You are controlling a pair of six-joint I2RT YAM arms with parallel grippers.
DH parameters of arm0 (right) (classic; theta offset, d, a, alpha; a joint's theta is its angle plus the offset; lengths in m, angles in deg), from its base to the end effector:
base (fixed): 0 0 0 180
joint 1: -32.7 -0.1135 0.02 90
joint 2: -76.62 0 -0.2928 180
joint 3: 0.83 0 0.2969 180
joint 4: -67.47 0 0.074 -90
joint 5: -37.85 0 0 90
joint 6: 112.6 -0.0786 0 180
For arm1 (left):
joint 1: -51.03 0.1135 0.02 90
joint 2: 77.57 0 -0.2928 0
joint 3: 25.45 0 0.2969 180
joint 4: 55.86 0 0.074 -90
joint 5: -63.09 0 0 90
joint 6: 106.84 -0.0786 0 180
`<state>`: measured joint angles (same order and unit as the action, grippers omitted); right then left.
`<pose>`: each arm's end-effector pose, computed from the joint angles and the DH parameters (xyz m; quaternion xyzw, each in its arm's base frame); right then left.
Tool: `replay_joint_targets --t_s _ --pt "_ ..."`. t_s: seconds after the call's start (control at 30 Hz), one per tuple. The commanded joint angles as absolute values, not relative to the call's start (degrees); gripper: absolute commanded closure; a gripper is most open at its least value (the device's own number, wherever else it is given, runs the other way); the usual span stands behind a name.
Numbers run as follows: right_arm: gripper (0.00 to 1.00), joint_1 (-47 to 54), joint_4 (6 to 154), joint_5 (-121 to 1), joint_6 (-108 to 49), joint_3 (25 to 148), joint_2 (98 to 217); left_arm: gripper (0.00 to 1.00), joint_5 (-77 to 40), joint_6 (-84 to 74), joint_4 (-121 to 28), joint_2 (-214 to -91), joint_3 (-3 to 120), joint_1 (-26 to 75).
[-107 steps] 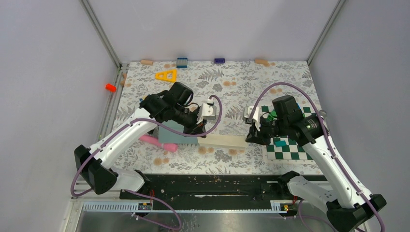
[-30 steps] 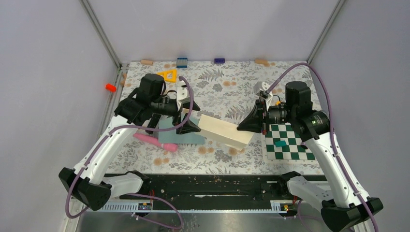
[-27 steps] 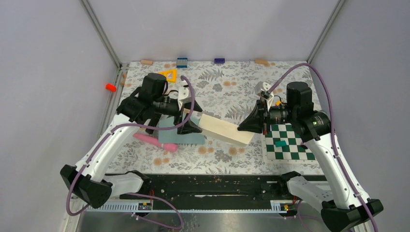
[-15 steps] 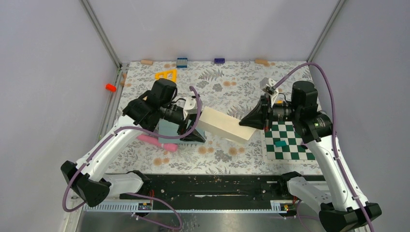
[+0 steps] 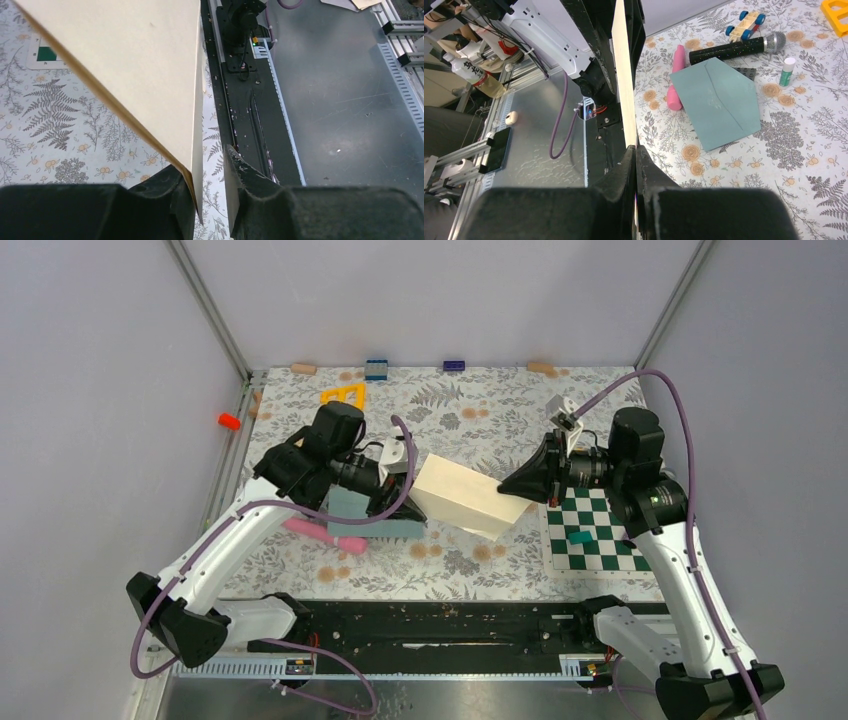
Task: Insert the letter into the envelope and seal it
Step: Fold the letter.
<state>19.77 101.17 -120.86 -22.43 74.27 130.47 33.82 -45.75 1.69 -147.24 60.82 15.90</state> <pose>0.2020 0.1215 0.4354 -0.4245 0.5991 0.4947 0.4649 0.1959 -0.2216 0.3992 0.5941 0.5543 -0.4787 0.3327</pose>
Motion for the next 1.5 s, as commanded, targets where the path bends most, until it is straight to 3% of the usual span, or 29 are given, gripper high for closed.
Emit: replay_joint_targets --t_s 0.0,0.2,0.37,0.47,0.57,0.7,0.8,1.23,1.47 --pt "1.00 21.3 96.6 -123.4 -26.4 73.3 129.4 0.74 35.3 -44.3 -2.0 -145.7 61.4 17.2" --pt "1.00 23.1 91.8 -124.4 -31.1 71.4 129.3 0.82 35.5 -41.8 -4.6 -144.8 60.6 18.6" --pt "1.00 23.2 87.7 -125.4 -34.9 69.9 130.3 1.00 34.7 -40.3 -6.0 -144.7 60.4 18.6" --pt "1.00 23.2 84.9 -125.9 -37.9 69.0 131.2 1.00 34.3 -40.2 -6.2 -144.7 60.3 18.6" --pt "0.80 23.2 84.2 -125.6 -37.6 68.7 131.3 1.00 33.9 -40.5 -6.2 -144.4 59.9 18.6" --pt "0.35 23.3 84.5 -122.2 -35.7 68.2 130.0 1.00 33.1 -41.0 -6.2 -144.0 59.3 18.6" --pt "0.18 23.2 87.2 -117.7 -31.2 68.0 127.9 1.00 32.5 -41.1 -6.4 -143.9 58.9 18.6" --pt "0.09 16.8 98.8 -101.4 -6.3 67.0 120.6 1.00 29.3 -38.6 -9.0 -145.4 58.3 18.5" --pt "0.04 11.2 102.9 -100.3 3.3 65.6 120.1 1.00 28.9 -38.0 -9.6 -145.7 58.1 18.5"
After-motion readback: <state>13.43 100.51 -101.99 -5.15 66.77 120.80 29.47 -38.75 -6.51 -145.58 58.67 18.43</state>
